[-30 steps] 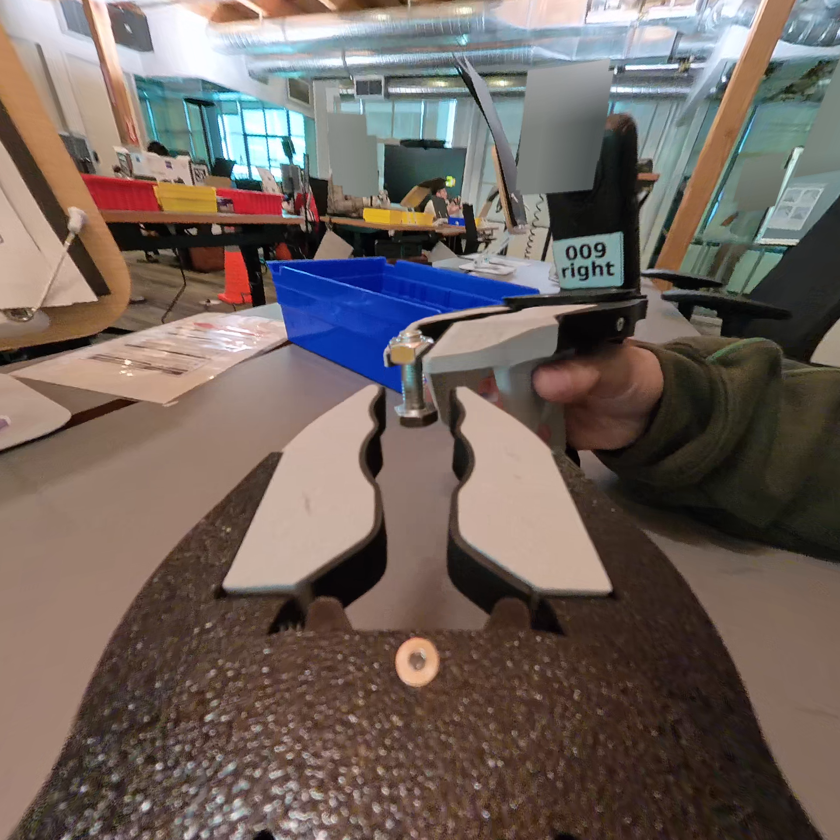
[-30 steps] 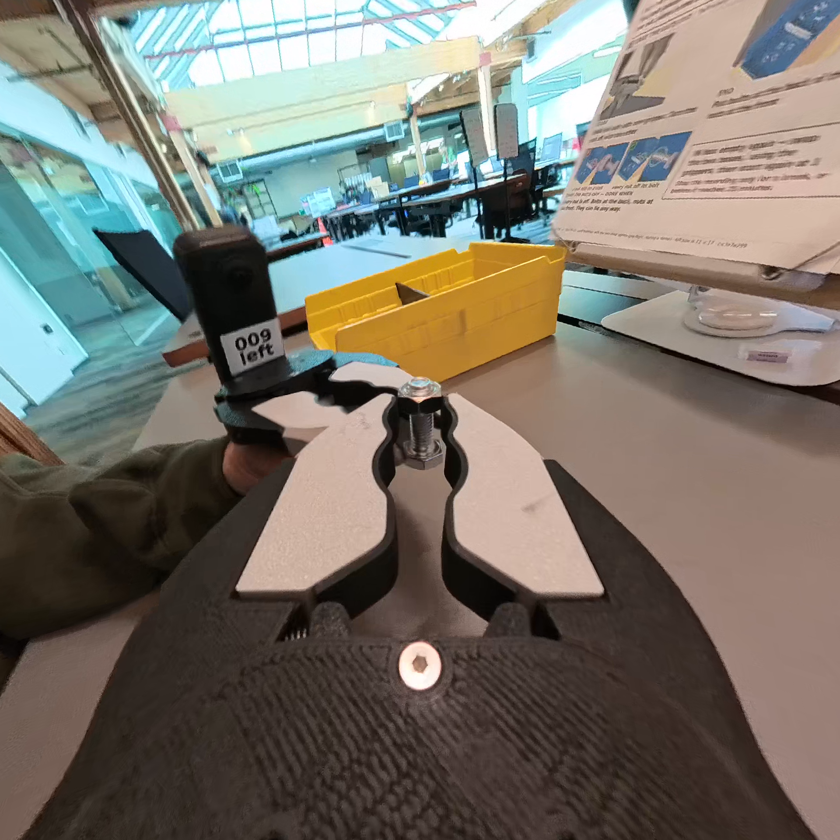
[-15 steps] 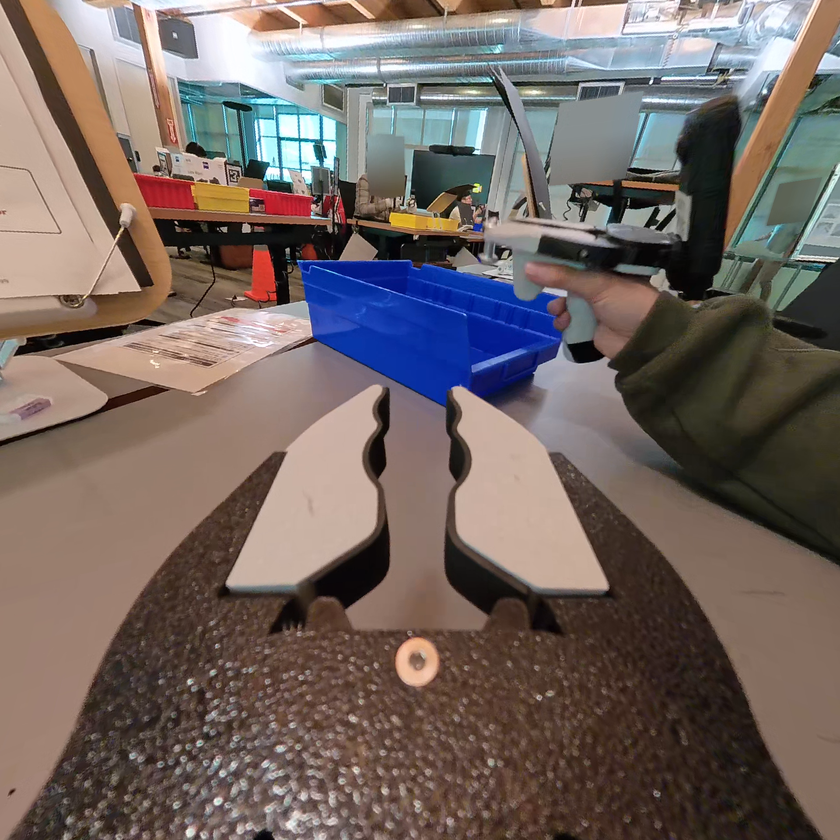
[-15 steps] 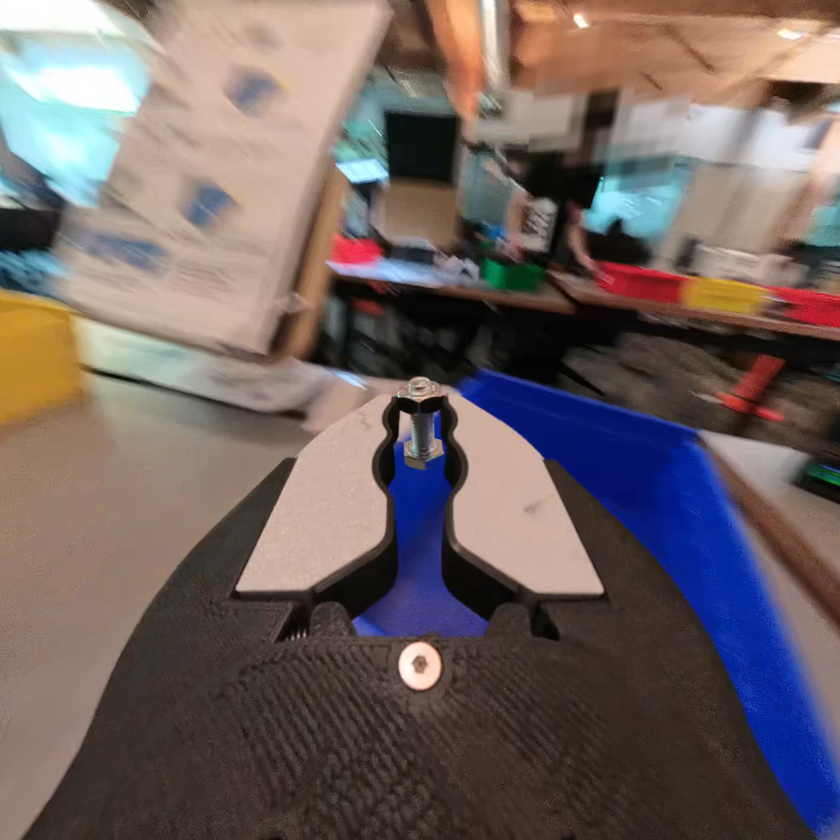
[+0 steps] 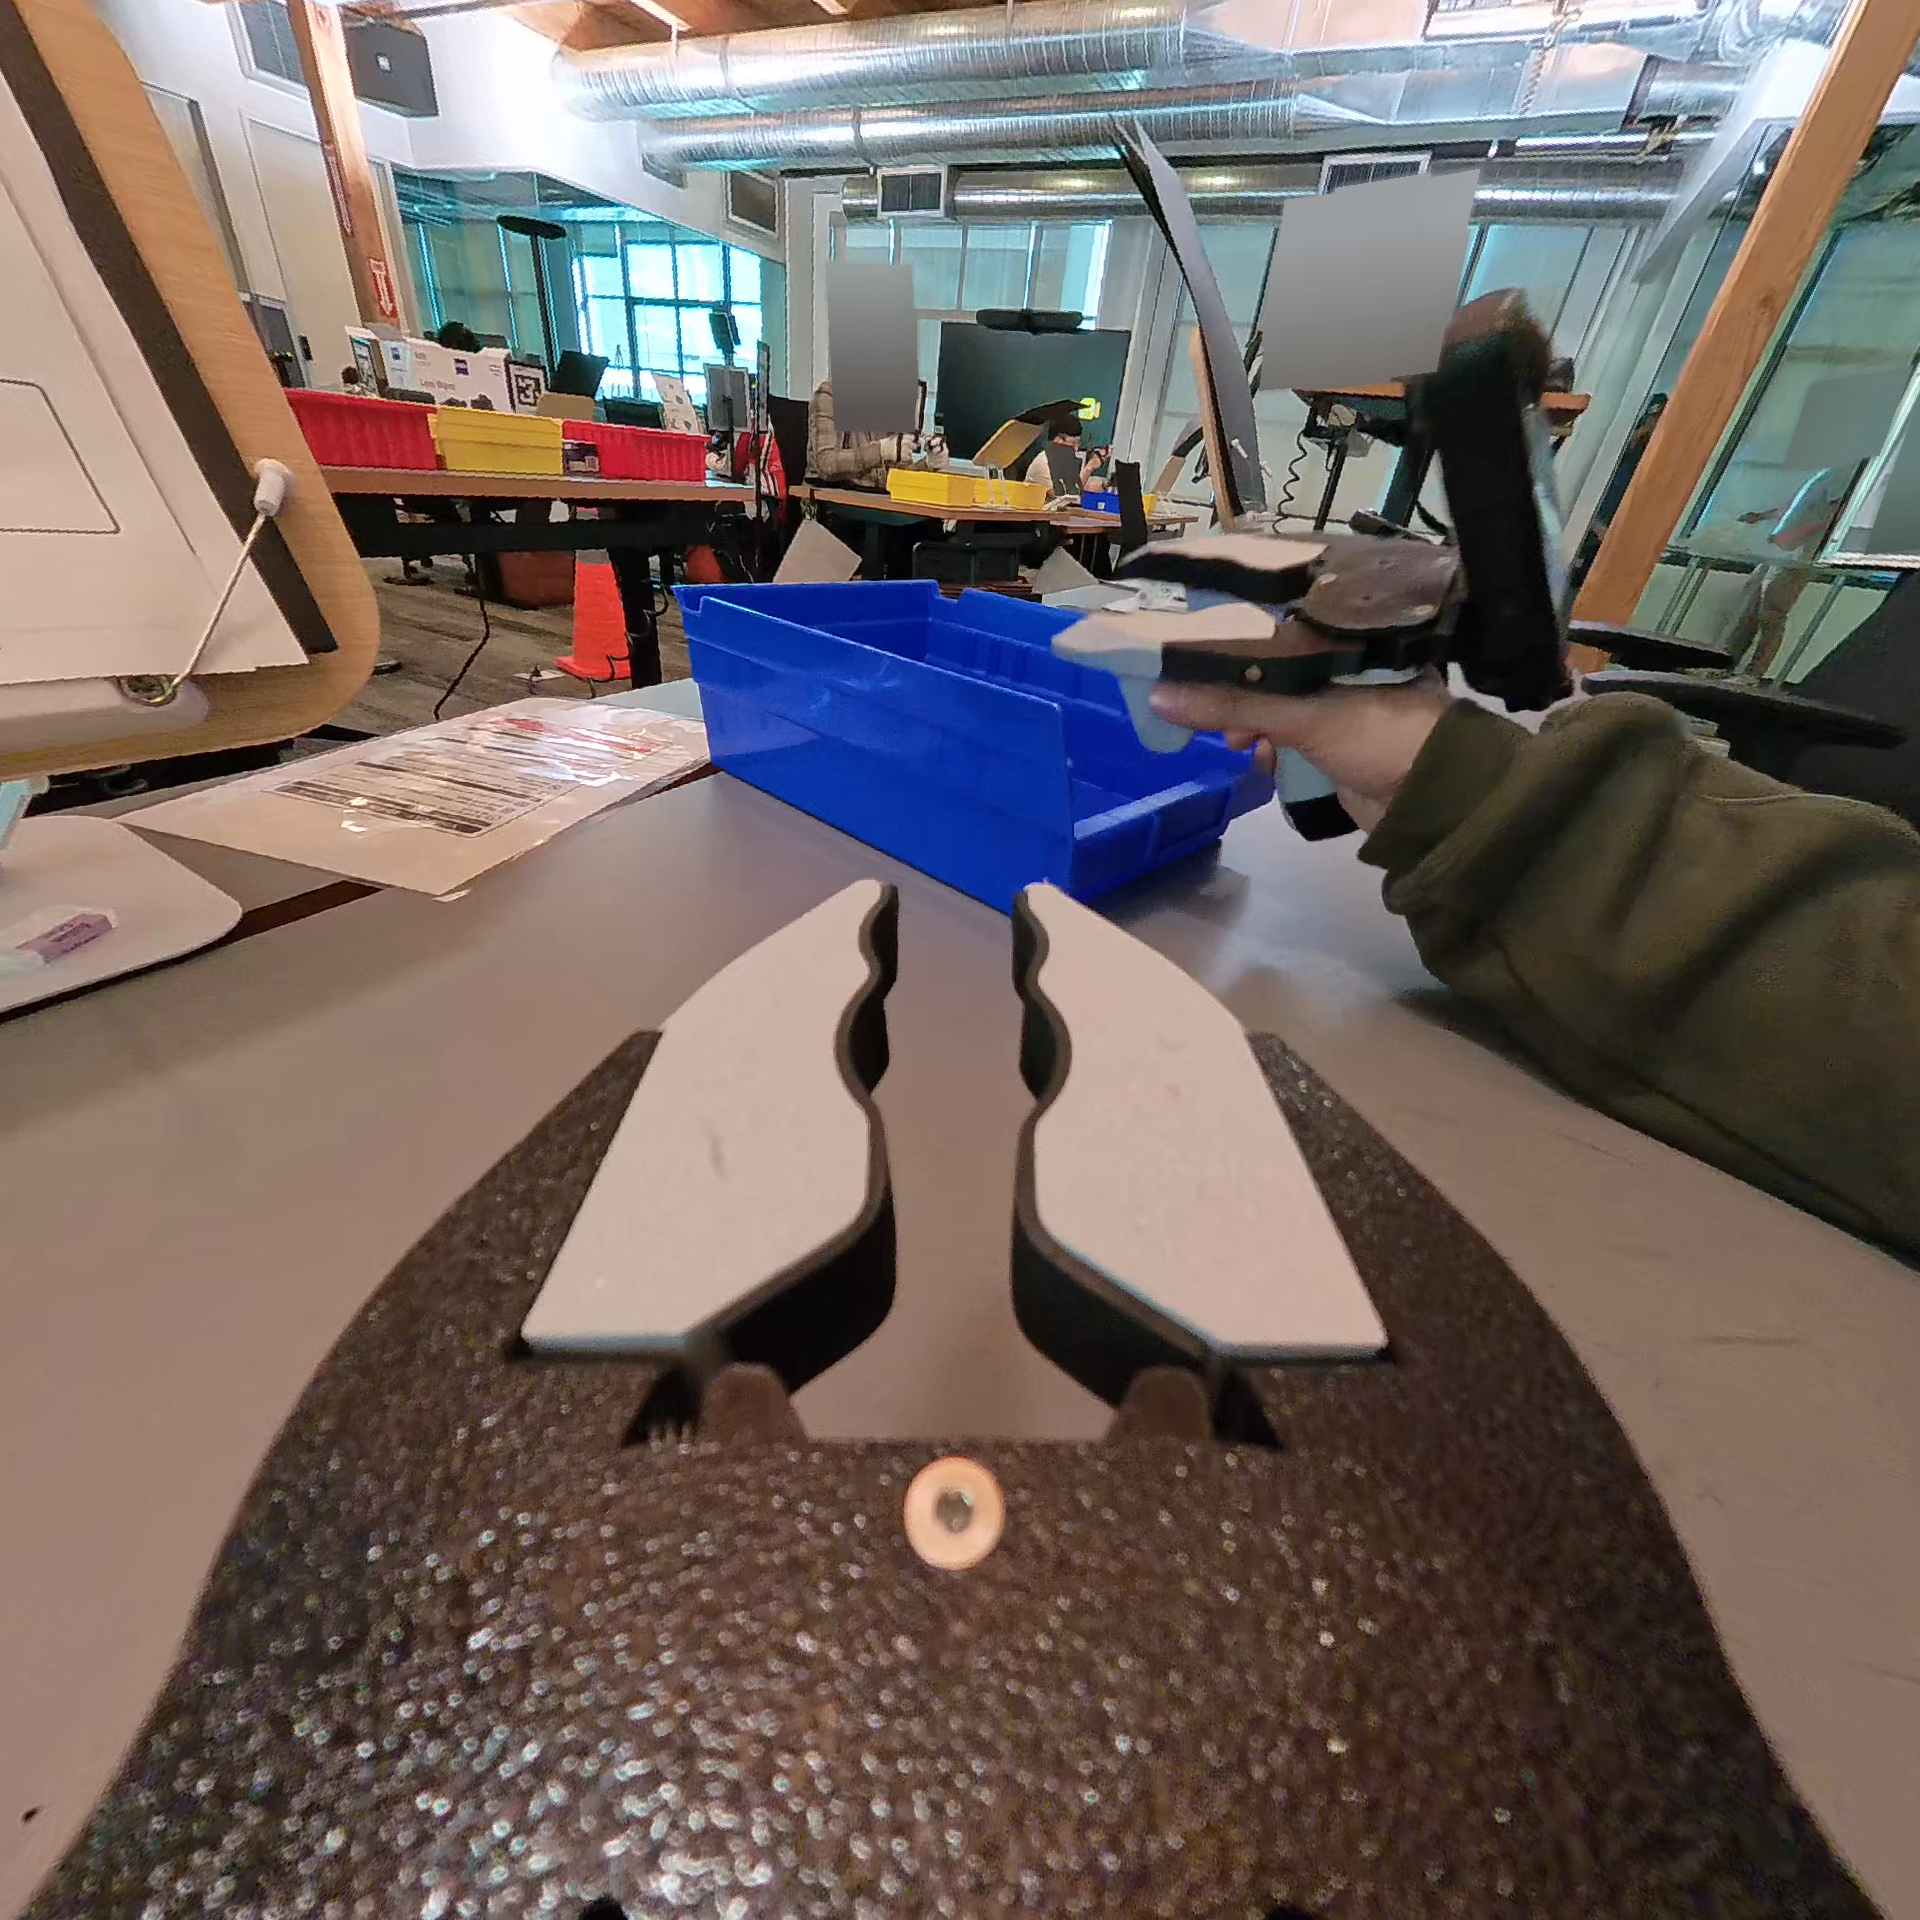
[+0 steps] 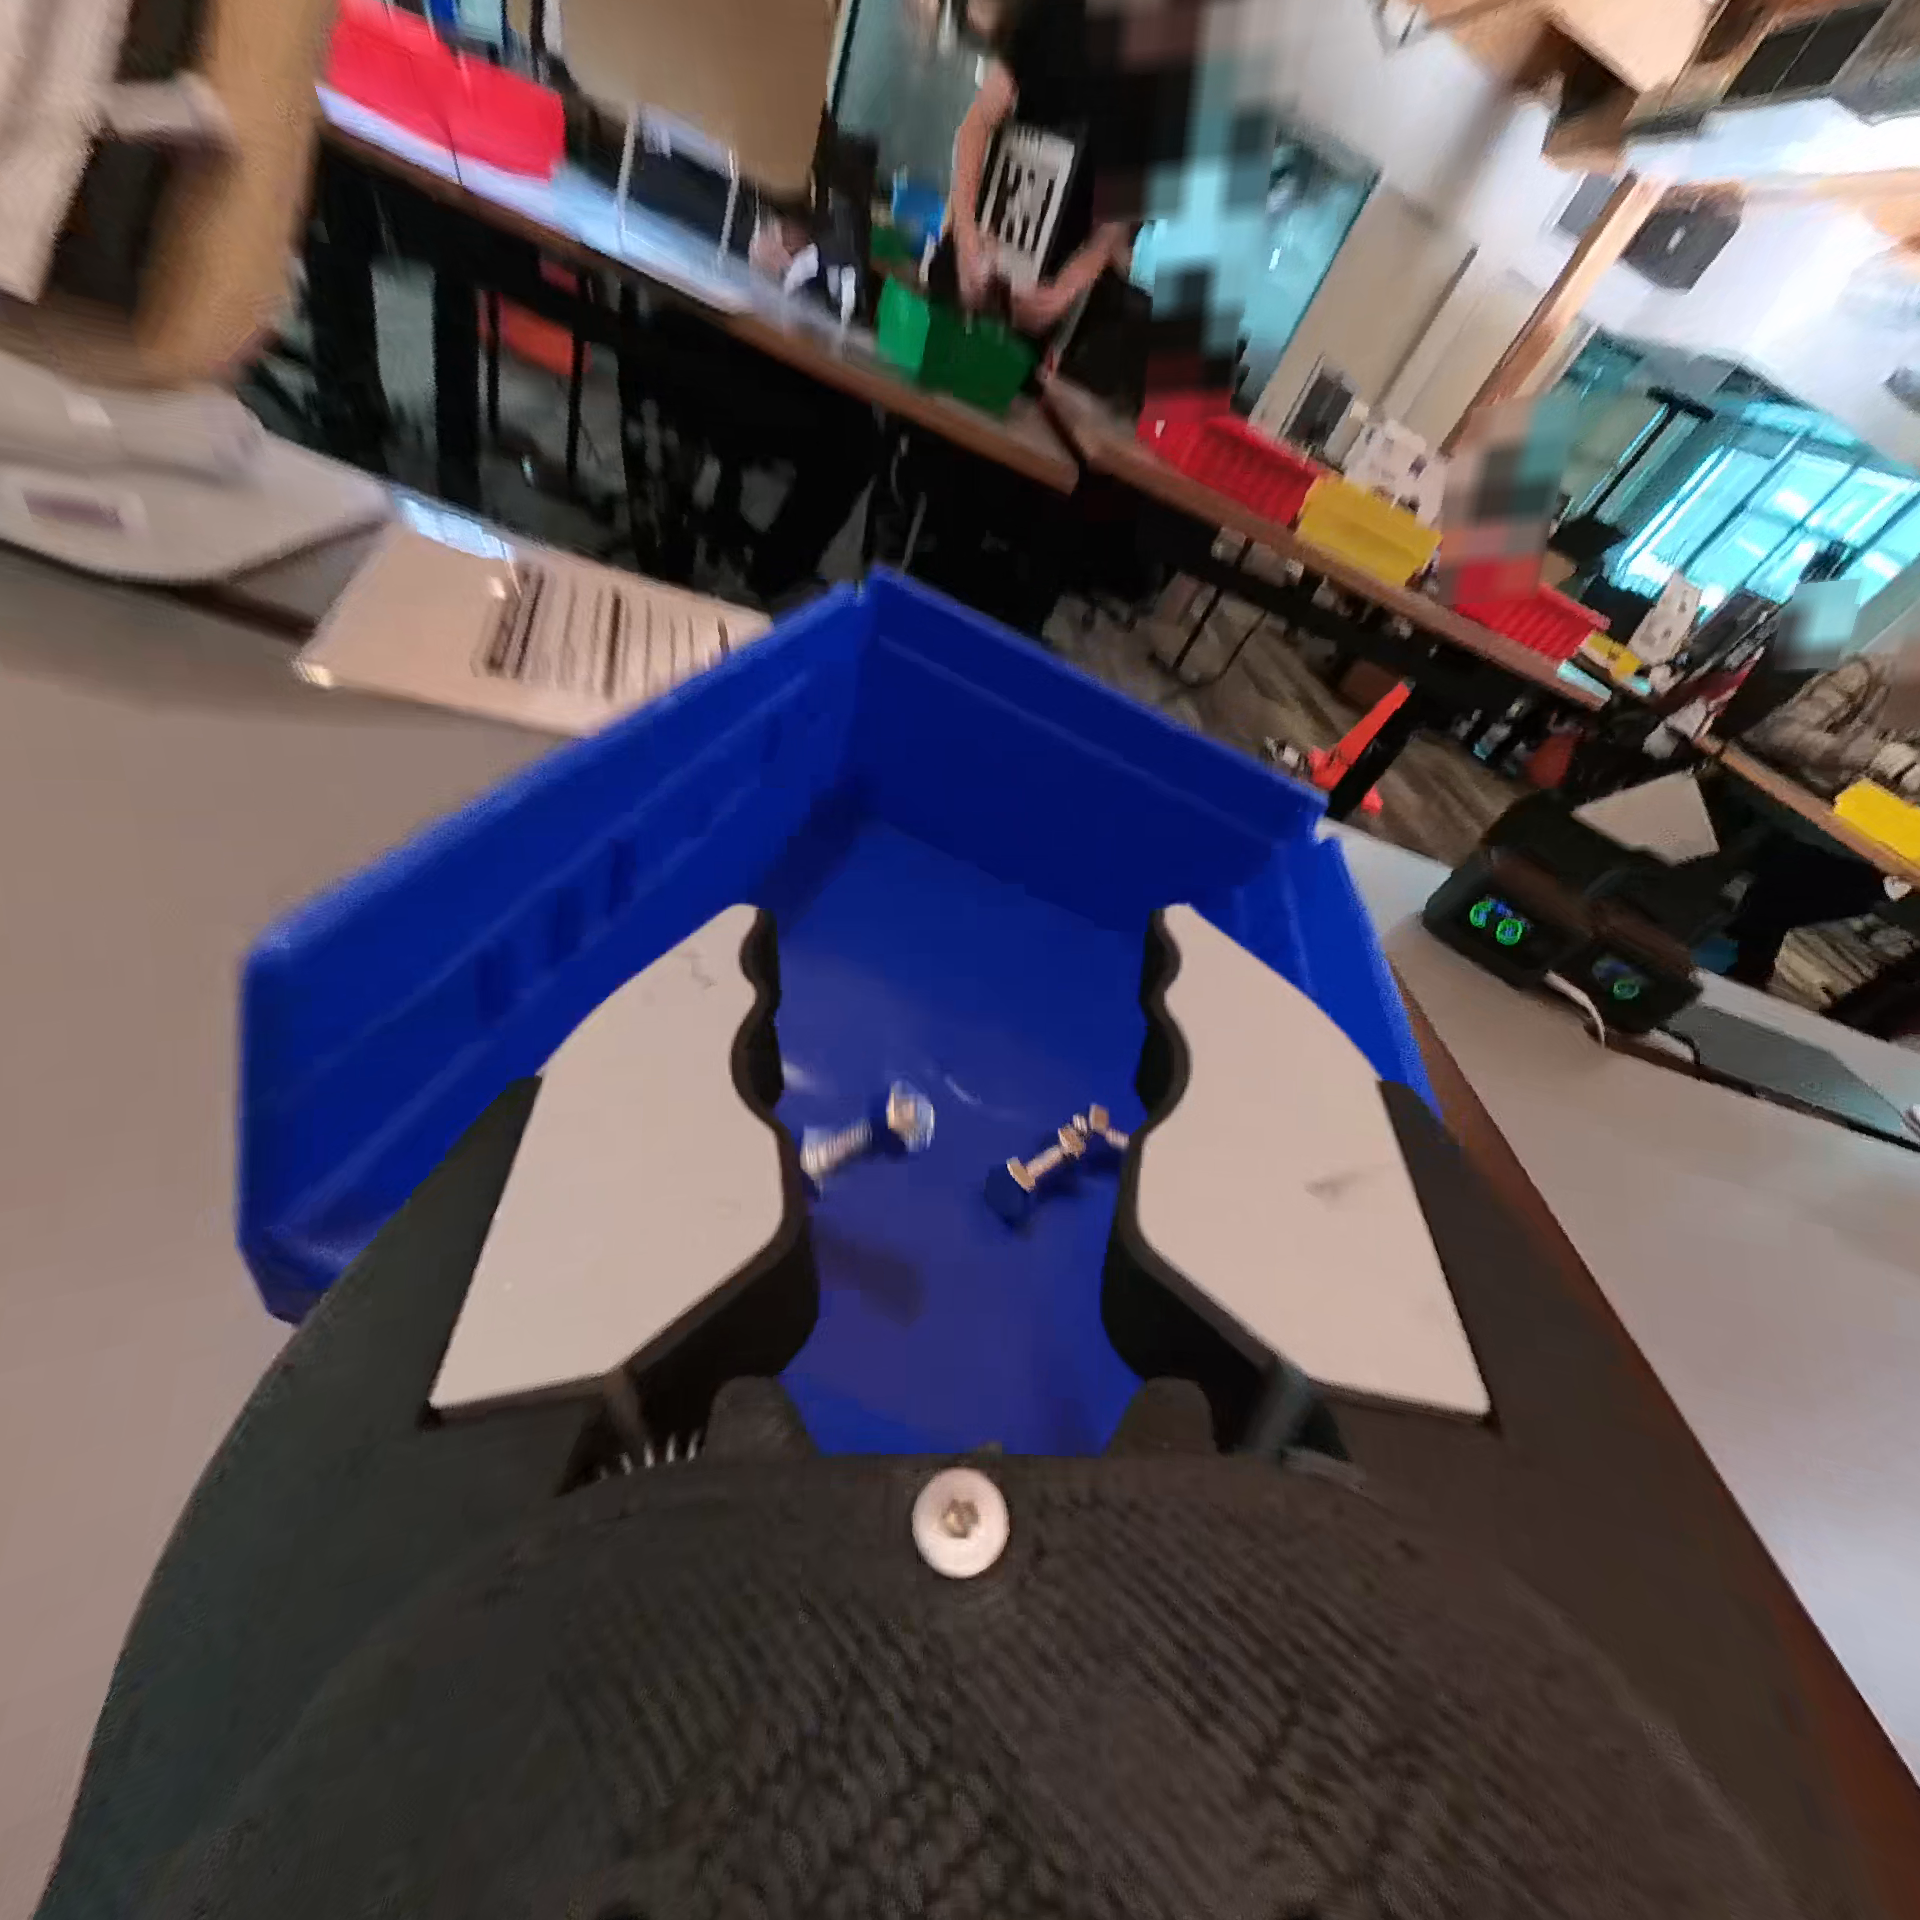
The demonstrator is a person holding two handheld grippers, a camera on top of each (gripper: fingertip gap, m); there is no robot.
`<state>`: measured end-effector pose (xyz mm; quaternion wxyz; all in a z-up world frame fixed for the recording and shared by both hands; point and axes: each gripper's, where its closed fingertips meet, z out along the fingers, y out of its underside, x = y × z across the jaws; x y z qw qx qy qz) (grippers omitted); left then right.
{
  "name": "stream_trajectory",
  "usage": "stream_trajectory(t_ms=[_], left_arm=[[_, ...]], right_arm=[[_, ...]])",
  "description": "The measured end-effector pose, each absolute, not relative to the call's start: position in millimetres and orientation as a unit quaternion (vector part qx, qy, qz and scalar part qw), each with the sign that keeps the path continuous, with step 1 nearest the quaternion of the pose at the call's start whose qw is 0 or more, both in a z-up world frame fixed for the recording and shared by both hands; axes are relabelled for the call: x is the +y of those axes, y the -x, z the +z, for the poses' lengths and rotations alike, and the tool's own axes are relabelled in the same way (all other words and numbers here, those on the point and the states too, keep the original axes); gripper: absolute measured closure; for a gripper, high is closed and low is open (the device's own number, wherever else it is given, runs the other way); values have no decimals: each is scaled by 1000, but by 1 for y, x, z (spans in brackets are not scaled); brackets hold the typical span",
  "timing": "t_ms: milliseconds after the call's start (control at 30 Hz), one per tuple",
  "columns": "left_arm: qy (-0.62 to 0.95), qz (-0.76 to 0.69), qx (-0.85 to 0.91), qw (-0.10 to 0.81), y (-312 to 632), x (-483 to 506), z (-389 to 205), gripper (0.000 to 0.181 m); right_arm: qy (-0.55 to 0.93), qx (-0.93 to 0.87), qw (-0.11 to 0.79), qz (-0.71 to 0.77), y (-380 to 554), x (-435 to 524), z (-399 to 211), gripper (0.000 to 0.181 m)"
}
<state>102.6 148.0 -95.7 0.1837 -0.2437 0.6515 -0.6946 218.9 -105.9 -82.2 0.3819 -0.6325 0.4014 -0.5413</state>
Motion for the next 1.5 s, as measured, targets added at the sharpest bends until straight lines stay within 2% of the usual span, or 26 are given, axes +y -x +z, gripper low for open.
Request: stream_trajectory(t_ms=[100,200,333,400,500,600,733,833,1000,1167,1400,1500], left_arm=[[243,-694,650,192,-101,148,-90,161],[258,-690,644,208,-99,155,-76,162],[299,-670,643,219,-89,188,-43,164],[314,-628,665,256,-90,226,-27,165],[318,-493,742,324,-104,308,-25,165],[266,-275,858,342,-120,397,-62,158],[95,29,951,292,-122,488,-114,148],[19,162,962,221,-122,523,-146,143],[35,254,955,148,-133,550,-176,137],[58,340,930,127,-144,569,-190,132],[87,386,914,91,-143,578,-204,145],[89,377,922,18,-123,575,-208,160]], right_arm=[[594,330,487,-548,-204,-63,-45,112],[584,235,612,-478,-177,6,-26,127],[594,207,686,-366,-157,67,-42,131],[598,207,708,-312,-149,88,-53,132],[615,183,719,-268,-138,111,-69,134],[627,172,714,-259,-136,118,-77,136],[628,180,720,-236,-138,117,-81,134],[620,178,731,-222,-137,115,-78,134],[614,179,741,-206,-136,113,-77,131],[612,178,746,-195,-136,112,-76,130],[612,180,746,-192,-137,112,-76,127],[609,183,748,-190,-137,111,-76,127]])
